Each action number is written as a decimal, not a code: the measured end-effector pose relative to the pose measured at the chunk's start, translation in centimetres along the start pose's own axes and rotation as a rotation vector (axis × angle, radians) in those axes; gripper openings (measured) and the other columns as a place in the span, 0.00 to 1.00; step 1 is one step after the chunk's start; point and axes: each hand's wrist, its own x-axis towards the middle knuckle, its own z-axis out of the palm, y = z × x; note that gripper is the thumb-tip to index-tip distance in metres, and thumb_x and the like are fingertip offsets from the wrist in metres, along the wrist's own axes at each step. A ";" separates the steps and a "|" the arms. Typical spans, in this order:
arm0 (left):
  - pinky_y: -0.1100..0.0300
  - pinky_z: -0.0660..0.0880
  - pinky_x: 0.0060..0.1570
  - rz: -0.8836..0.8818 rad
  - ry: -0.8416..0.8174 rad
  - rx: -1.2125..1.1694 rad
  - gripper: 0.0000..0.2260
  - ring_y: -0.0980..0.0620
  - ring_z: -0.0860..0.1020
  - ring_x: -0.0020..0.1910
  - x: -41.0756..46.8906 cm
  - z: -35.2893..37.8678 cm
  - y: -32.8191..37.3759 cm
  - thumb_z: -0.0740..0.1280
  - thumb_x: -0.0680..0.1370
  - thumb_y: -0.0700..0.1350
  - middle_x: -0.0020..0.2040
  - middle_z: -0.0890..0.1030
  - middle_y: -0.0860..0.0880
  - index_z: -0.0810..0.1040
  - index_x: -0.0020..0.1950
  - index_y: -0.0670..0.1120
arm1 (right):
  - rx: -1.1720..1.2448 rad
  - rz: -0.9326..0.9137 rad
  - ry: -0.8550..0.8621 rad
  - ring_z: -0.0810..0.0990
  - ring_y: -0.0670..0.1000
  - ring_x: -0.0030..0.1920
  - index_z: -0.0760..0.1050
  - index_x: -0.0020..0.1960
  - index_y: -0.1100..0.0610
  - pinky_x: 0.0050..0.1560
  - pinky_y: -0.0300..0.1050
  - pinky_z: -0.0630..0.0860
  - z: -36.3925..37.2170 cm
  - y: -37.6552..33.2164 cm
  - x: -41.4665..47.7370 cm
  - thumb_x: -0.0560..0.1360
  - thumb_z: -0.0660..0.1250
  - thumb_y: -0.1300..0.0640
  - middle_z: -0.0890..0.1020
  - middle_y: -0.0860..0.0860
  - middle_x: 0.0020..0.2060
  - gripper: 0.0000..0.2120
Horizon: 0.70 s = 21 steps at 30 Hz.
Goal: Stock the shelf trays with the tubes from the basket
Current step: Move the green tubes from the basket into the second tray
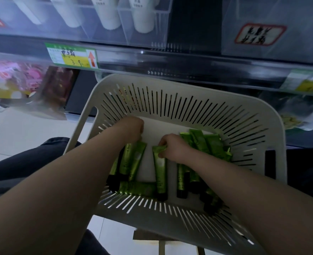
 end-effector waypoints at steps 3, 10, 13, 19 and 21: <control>0.58 0.72 0.51 -0.002 0.002 -0.050 0.14 0.47 0.76 0.56 -1.2 -0.9 0.3 0.66 0.76 0.44 0.58 0.78 0.44 0.77 0.61 0.42 | 0.101 0.013 0.000 0.77 0.53 0.56 0.79 0.57 0.60 0.50 0.38 0.73 -0.7 0.0 -0.8 0.72 0.71 0.59 0.80 0.55 0.56 0.15; 0.59 0.71 0.58 0.020 0.012 -0.126 0.14 0.48 0.76 0.57 -4.8 -2.7 0.9 0.67 0.75 0.41 0.59 0.80 0.46 0.80 0.60 0.46 | 0.262 -0.014 0.070 0.79 0.52 0.48 0.82 0.51 0.62 0.55 0.49 0.79 -1.6 -0.4 -3.5 0.72 0.71 0.62 0.83 0.57 0.50 0.09; 0.62 0.71 0.55 0.031 0.037 -0.161 0.11 0.50 0.77 0.55 -6.5 -3.1 1.1 0.66 0.76 0.40 0.57 0.81 0.48 0.82 0.58 0.47 | 0.287 -0.041 0.097 0.79 0.50 0.48 0.82 0.52 0.61 0.55 0.47 0.78 -2.3 -0.5 -4.8 0.72 0.70 0.63 0.83 0.56 0.50 0.10; 0.62 0.72 0.55 0.087 0.134 -0.186 0.11 0.53 0.78 0.52 -10.0 -5.0 2.9 0.65 0.76 0.40 0.54 0.83 0.51 0.83 0.55 0.48 | 0.373 -0.096 0.185 0.80 0.49 0.47 0.82 0.51 0.59 0.53 0.45 0.79 -4.2 -1.0 -7.9 0.72 0.71 0.62 0.83 0.52 0.46 0.08; 0.62 0.72 0.54 0.116 0.201 -0.197 0.12 0.53 0.78 0.53 -11.1 -5.9 3.8 0.64 0.76 0.39 0.53 0.83 0.51 0.83 0.55 0.49 | 0.426 -0.107 0.211 0.81 0.50 0.47 0.83 0.49 0.58 0.53 0.47 0.80 -4.9 -1.2 -9.1 0.71 0.72 0.62 0.83 0.51 0.44 0.07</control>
